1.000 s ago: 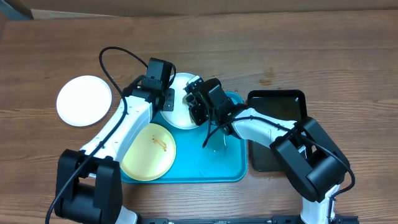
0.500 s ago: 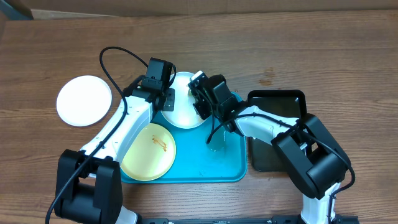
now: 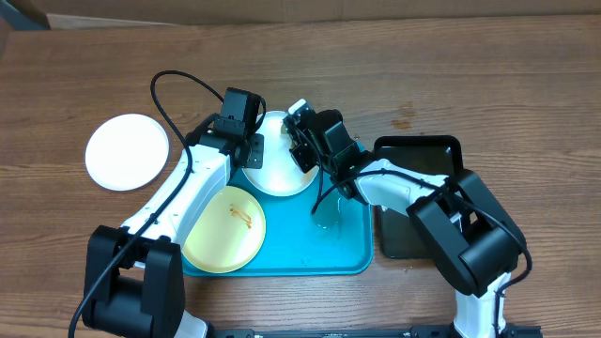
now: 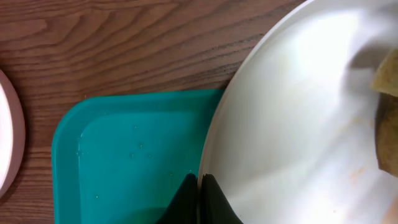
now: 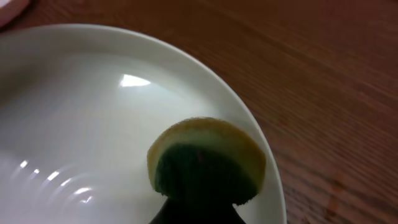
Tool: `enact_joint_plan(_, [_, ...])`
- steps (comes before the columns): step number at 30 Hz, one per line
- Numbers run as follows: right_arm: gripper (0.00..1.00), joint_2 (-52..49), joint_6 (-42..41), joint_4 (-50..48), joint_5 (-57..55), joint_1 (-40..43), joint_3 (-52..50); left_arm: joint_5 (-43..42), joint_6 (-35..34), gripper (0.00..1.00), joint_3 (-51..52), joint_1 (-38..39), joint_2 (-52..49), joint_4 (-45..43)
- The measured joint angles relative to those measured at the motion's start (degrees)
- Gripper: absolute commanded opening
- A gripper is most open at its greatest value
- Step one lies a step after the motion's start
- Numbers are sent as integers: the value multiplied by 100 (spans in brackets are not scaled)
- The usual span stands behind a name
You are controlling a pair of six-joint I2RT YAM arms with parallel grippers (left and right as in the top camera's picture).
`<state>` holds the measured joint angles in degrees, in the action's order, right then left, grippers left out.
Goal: Clean dirty plates on tray and stack at the side
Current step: 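Scrub the sauced white plate's face with the sponge in the right gripper, then return the sponge with the right gripper into the black tray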
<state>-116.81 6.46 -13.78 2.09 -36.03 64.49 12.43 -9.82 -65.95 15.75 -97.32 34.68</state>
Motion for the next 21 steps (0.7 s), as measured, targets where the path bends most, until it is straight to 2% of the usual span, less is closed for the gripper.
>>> enact_joint_plan(11, [4,-138,-22,-789,411,0,-7,2,2,4,0,0,0,2])
enact_joint_plan(16, [4,166,-90,-315,651,0,-13,2,46,4,0,0,0,4])
enact_joint_plan(21, [4,1056,-166,682,732,11,-13,2,85,4,0,0,0,4])
